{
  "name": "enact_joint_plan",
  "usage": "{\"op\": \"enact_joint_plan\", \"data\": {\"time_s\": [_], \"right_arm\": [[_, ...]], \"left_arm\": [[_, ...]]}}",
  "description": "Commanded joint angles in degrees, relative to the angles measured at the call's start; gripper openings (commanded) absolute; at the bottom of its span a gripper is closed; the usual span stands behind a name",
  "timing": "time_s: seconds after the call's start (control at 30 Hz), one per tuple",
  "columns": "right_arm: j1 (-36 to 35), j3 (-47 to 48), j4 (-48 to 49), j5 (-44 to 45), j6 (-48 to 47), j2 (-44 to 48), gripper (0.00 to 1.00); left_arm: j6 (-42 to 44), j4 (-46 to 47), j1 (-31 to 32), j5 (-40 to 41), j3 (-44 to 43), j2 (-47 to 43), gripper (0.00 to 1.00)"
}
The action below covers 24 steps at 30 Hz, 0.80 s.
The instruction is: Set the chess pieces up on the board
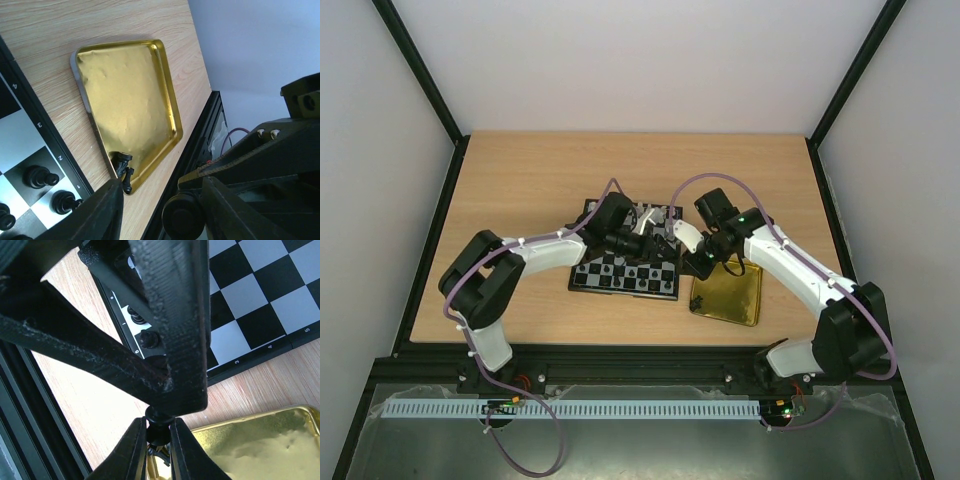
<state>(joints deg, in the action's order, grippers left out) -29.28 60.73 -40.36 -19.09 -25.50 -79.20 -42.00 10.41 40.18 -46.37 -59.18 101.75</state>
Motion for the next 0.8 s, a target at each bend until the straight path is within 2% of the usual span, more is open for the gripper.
{"op": "enact_joint_plan", "data": {"time_s": [0.0, 0.3, 0.53, 0.6, 0.77], "right_arm": [[-0.34, 1.09, -0.96, -2.02, 0.26, -0.94, 0.11], [-0.39, 1.17, -0.36, -1.88, 0.84, -1.61, 0.11], [-0.42, 1.20, 0.47, -1.44, 1.51, -1.60, 0.13], [-0.41, 1.33, 0.71, -1.89, 1.87, -1.48, 0.18], [0.79, 2.12, 1.83, -5.11, 2.83, 2.20, 0.39]], "left_arm": [[-1.16, 2.37, 0.15, -2.28, -0.49, 0.37, 0.42], [-1.75, 3.45, 0.25, -4.18, -0.04, 0.27, 0.22], [-2.15, 3.69, 0.18, -3.60, 0.60, -0.86, 0.15], [-2.65, 4.07, 0.01, -2.78, 1.06, -1.53, 0.15], [-5.47, 7.71, -2.03, 0.64, 4.76, -5.61, 0.16]]}}
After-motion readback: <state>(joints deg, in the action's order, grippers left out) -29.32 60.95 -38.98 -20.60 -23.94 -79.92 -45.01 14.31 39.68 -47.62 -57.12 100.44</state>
